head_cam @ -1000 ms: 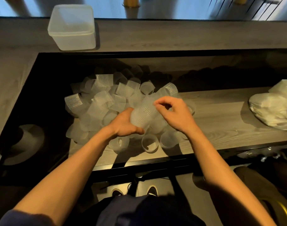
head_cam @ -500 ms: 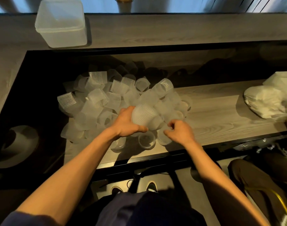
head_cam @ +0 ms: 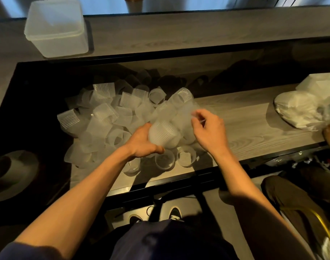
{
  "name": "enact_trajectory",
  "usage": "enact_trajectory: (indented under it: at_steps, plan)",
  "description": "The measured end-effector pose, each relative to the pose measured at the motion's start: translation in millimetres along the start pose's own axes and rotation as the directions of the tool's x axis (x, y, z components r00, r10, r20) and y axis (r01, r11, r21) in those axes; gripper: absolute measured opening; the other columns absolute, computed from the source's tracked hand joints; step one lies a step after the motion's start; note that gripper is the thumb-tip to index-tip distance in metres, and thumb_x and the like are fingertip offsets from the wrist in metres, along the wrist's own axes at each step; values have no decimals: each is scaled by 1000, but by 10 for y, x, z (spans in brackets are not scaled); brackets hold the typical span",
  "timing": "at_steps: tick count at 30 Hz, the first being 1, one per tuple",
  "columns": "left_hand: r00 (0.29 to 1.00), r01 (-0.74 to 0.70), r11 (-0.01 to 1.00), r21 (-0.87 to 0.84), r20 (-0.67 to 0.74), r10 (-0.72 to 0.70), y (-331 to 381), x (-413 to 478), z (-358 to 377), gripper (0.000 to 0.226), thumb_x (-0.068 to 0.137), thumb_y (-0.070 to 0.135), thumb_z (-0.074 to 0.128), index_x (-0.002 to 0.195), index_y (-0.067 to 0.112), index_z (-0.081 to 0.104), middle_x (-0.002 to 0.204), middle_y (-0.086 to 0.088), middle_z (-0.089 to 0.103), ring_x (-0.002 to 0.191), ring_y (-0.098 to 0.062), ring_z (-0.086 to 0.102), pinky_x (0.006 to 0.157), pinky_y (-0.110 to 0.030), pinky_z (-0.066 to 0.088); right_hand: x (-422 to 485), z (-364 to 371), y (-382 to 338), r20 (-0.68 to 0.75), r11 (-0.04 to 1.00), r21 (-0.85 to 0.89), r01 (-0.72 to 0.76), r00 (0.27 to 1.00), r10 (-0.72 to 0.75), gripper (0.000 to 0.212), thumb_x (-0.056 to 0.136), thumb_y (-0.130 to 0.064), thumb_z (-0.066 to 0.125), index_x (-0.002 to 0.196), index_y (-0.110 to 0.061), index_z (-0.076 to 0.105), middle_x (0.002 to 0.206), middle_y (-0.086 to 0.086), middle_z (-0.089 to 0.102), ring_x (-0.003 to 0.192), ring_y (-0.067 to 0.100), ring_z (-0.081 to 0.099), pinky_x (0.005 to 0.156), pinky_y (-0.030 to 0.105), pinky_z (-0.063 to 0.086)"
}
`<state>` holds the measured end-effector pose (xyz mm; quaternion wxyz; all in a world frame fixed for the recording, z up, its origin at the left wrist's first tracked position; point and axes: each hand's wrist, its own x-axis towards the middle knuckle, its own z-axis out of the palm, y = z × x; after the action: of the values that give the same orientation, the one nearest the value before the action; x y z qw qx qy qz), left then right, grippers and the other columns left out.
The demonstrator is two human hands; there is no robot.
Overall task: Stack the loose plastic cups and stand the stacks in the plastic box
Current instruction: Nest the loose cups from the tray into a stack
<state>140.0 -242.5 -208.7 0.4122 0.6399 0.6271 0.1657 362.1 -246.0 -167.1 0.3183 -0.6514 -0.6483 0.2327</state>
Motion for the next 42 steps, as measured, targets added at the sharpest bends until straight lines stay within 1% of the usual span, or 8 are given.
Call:
enact_trajectory:
  at_steps: [7,13,17,19,21,28,34,42]
  plan:
    - [1000,-21,999,33,20,20,94,-26,14,88,65,21,93,139,14,44,120,-2,51,109,-23,53,84,-36,50,-41,32,-137,245,983,49,179,951,-186,32,104,-15,52,132,-17,67,127,-2,70,116,4,60,92,4,36]
    - [1000,10,999,-37,-2,-10,123,-79,0,82,68,27,92,134,16,43,112,2,53,102,-20,57,74,-32,53,-110,254,-71,324,959,160,234,905,-275,35,106,-18,52,139,-18,62,124,-4,63,108,2,57,94,9,42]
    - [998,41,994,-100,-50,-46,27,-133,-62,77,70,20,91,131,17,46,112,4,53,106,-21,56,83,-37,55,-113,441,97,145,951,308,20,987,-67,34,107,-23,49,140,-22,60,117,-5,51,98,0,54,93,21,49]
    - [993,81,986,-145,-79,-93,-30,-155,-87,74,72,18,90,130,17,45,112,3,52,99,-15,54,75,-28,51,-144,572,247,115,989,141,-37,993,21,28,104,-20,53,130,-21,65,118,-3,52,97,0,54,98,29,50]
    - [989,100,981,-166,-95,-117,-79,-168,-96,74,72,16,89,131,17,44,113,2,51,99,-15,52,68,-22,44,-234,731,409,322,995,-95,-2,946,32,29,99,-21,60,128,-21,66,120,1,49,95,13,58,98,39,52]
    - [984,132,973,-190,-91,-151,-168,-204,-102,85,69,19,91,139,16,43,122,-2,54,112,-23,54,82,-34,53,-402,1152,537,604,870,-469,150,774,192,54,87,-32,77,138,-32,59,160,12,13,117,36,62,101,41,53]
    - [976,162,964,-213,-112,-189,-191,-282,-146,100,48,43,89,135,23,45,122,1,56,112,-24,57,95,-50,55,-338,1239,489,622,836,-493,242,769,144,36,92,-30,67,127,-20,61,137,9,45,116,38,60,91,42,51]
    - [980,142,970,-197,-111,-166,-301,-247,-241,84,70,21,90,139,17,42,124,-2,53,111,-22,53,76,-28,48,-18,487,40,515,938,-335,89,851,103,72,84,-52,76,141,-19,47,121,4,64,111,26,63,82,32,48]
